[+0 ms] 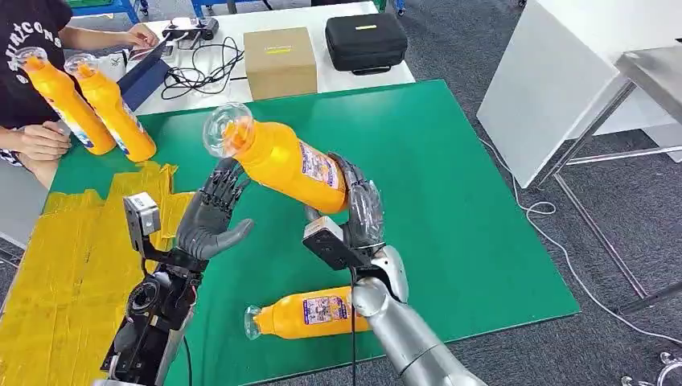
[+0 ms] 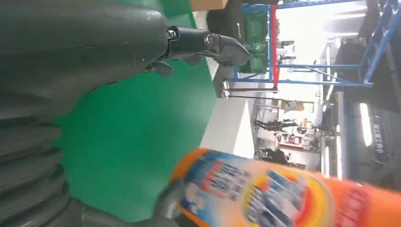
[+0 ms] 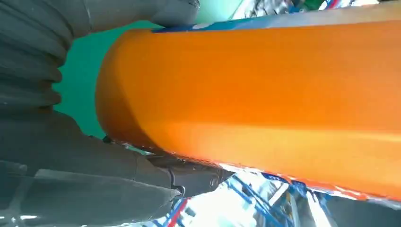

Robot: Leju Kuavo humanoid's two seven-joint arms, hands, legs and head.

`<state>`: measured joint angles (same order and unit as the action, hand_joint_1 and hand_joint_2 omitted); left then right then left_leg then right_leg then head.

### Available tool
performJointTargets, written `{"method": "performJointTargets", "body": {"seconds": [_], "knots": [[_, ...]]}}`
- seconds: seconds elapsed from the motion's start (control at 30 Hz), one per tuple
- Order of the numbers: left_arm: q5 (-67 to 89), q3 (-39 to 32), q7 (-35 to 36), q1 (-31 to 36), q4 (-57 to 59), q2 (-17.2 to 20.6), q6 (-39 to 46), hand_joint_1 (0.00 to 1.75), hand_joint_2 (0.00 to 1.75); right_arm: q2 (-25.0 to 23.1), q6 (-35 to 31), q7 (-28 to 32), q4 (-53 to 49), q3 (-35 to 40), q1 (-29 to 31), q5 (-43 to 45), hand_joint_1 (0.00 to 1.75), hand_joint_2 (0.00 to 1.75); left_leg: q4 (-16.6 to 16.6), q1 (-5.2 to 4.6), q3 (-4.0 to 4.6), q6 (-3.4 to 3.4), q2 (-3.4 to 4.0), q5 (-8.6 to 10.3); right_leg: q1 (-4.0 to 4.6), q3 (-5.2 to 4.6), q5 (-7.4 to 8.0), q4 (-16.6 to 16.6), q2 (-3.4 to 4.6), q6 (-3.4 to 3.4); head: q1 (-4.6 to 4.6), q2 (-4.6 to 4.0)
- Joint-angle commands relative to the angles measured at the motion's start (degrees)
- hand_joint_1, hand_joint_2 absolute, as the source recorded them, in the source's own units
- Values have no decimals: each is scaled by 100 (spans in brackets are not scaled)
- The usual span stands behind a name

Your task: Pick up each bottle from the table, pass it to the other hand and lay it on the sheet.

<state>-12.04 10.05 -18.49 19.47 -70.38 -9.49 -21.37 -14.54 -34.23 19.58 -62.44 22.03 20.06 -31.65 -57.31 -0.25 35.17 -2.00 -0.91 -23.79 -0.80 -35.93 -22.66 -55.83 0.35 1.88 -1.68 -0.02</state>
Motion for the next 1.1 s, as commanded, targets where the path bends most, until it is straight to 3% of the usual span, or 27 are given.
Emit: {"method": "performJointTargets", "body": {"seconds": [0.03, 0.17, 0.43, 0.57, 0.63, 0.67, 0.87, 1.1], "knots": [[162, 315, 42, 90, -856, -39, 193, 0, 175, -21, 201, -139, 607, -22, 325, -140, 175, 175, -2, 4, -11, 6, 3, -7, 4, 13, -6, 1, -3, -4, 2, 0], [229, 513, 129, 79, -1309, -109, 382, 0, 175, -31, 551, -210, 619, 90, 338, -172, 175, 175, -6, 5, -14, 7, 3, -12, 6, 18, -11, -2, -4, -4, 0, 0], [221, 517, 107, 95, -1223, -74, 395, 0, 175, -12, 607, -210, 592, 95, 323, -167, 175, 175, -4, 7, -34, 13, 9, -20, 8, 39, -17, 0, -1, -9, 2, 0], [215, 689, 39, 241, -1175, -7, 409, 0, 175, 52, 1406, -93, 427, 289, 297, 90, 175, 175, -2, 5, -15, 8, 2, -9, 5, 20, -8, 1, -4, -5, 0, 0], [189, 736, 5, 304, -1126, 29, 442, 0, 175, 48, 1589, -96, 363, 390, 313, 103, 175, 175, -15, 16, -55, 20, 12, -36, 19, 62, -31, -5, -4, -13, 0, 0], [173, 742, -3, 320, -1111, 46, 453, 0, 175, 30, 1623, -116, 366, 444, 344, 76, 175, 175, -3, 4, -13, 8, 1, -9, 5, 17, -9, -1, -6, -5, 2, 0], [52, 787, -10, 430, -913, 114, 504, 0, 175, -7, 1731, -51, 430, 795, 473, -95, 175, 175, -14, 13, -48, 17, 20, -31, 15, 51, -24, -6, 6, -12, 2, 0], [24, 833, 0, 477, -673, 87, 540, 0, 175, -47, 1503, -66, 401, 1172, 489, -432, 175, 175, 0, 4, -17, 8, 4, -8, 4, 18, -7, 2, -2, -5, 2, 0]]}}
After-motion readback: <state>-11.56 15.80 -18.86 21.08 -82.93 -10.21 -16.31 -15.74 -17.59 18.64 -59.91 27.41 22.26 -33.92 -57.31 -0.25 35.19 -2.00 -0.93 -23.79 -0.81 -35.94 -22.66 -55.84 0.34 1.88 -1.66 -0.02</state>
